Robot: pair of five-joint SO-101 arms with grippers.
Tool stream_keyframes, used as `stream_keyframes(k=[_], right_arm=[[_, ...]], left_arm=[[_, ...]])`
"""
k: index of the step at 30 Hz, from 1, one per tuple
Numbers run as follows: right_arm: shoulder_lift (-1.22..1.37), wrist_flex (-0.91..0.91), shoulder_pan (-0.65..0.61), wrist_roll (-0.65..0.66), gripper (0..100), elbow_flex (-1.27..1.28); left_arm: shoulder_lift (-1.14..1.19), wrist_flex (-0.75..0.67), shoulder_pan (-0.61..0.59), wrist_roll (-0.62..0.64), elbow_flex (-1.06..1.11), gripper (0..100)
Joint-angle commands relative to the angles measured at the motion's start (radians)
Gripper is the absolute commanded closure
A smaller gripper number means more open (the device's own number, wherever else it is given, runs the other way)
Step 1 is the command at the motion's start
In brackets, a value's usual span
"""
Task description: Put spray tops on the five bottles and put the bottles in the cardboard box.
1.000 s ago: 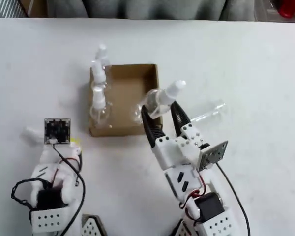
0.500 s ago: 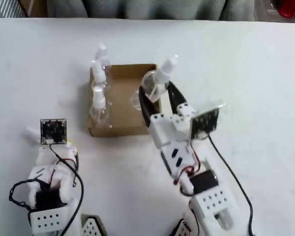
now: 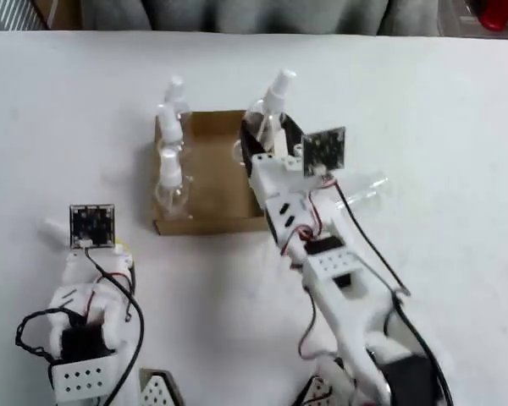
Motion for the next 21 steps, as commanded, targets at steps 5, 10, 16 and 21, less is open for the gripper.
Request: stream_keyframes(k=[5, 10, 16, 21], right_arm=[[0.234, -0.041, 0.008, 0.143, 98.3, -0.229], [0.357, -0.041, 0.016, 0.143, 98.3, -0.313], [0.427, -0.041, 0.001, 0.146, 98.3, -0.334], [0.378, -0.039, 0.064, 0.150, 98.3, -0.288]], left_arm=[[-0.012, 0.000, -0.010, -0.011, -0.005, 98], [-0.012, 0.000, -0.010, -0.011, -0.005, 98], [-0.012, -0.002, -0.010, -0.011, -0.005, 98], [-0.012, -0.002, -0.010, -0.011, -0.005, 98]])
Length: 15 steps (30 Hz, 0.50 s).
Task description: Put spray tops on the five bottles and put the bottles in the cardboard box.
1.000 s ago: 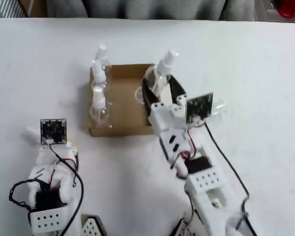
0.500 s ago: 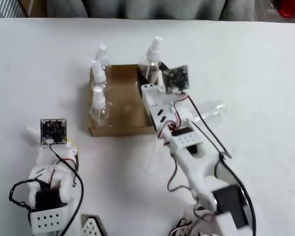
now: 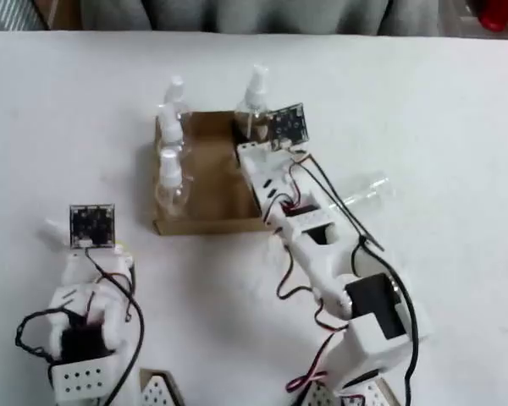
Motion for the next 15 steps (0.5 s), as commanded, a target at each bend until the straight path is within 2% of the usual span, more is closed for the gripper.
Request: stream_keyframes(k=[1, 6, 15], right_arm=[[-0.073, -0.021, 0.056, 0.018, 98.3, 0.003], [-0.059, -0.022, 0.058, 0.020, 98.3, -0.021], [0.136, -0.022, 0.073, 0.012, 98.3, -0.210]], left_arm=[[-0.012, -0.002, -0.010, -0.011, -0.005, 98], [-0.012, -0.002, -0.008, -0.011, -0.005, 98], [-0.012, -0.002, -0.010, -0.011, -0.005, 98]])
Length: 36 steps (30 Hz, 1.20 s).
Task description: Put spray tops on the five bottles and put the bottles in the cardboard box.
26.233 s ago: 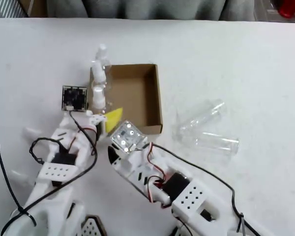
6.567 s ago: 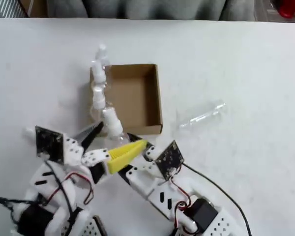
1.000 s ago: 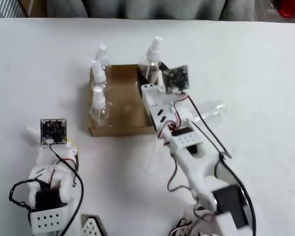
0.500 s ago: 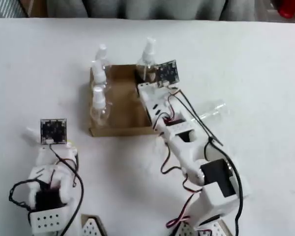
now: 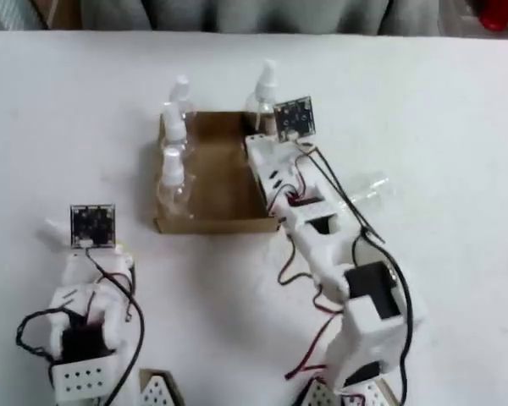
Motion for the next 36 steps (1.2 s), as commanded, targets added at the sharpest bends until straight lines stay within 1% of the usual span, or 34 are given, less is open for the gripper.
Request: stream_keyframes(k=[1, 12, 22, 24, 29, 33, 34, 36], right_arm=[[0.027, -0.024, 0.036, 0.005, 98.3, -0.101], [0.088, -0.019, 0.041, 0.003, 98.2, -0.123], [0.087, -0.024, 0.041, 0.012, 98.2, -0.031], [0.087, -0.058, 0.038, 0.012, 98.2, -0.011], [0.087, -0.242, 0.010, 0.018, 98.2, 0.086], [0.090, -0.243, -0.031, 0.153, 98.2, 0.127], [0.090, -0.223, -0.039, 0.169, 98.2, 0.129], [0.088, -0.180, -0.042, 0.146, 98.2, 0.121]], left_arm=[[-0.010, -0.002, -0.010, -0.011, -0.005, 98], [-0.010, -0.002, -0.010, -0.011, -0.005, 98], [-0.010, -0.002, -0.010, -0.011, -0.005, 98], [-0.010, -0.002, -0.010, -0.011, -0.005, 98], [-0.010, -0.002, -0.010, -0.011, -0.005, 98], [-0.010, -0.002, -0.010, -0.011, -0.005, 98], [-0.010, -0.002, -0.010, -0.011, -0.005, 98], [-0.010, -0.002, -0.010, -0.011, -0.005, 98]])
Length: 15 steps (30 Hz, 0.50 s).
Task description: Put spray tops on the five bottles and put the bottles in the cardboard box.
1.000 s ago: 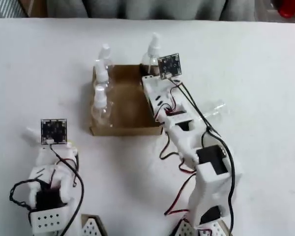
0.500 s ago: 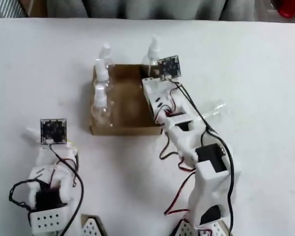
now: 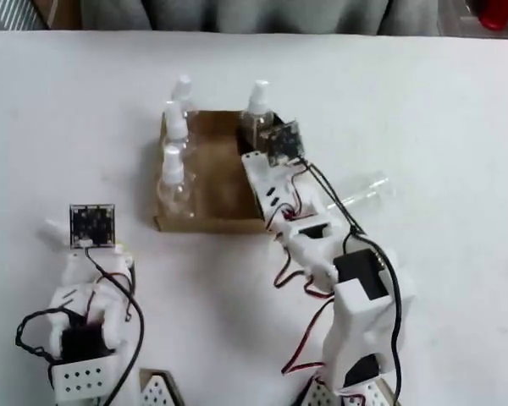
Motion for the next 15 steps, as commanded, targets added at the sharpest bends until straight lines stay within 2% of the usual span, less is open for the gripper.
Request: stream_keyframes(k=[1, 5, 15], right_arm=[[-0.008, 0.071, -0.016, -0.005, 98.2, -0.012], [-0.008, 0.127, 0.004, -0.035, 98.2, -0.051], [0.045, 0.122, 0.001, -0.031, 98.1, -0.057]], left_arm=[[-0.010, -0.002, -0.010, -0.011, -0.005, 98], [-0.010, -0.002, -0.010, -0.011, -0.005, 98], [-0.010, -0.002, -0.010, -0.011, -0.005, 98]])
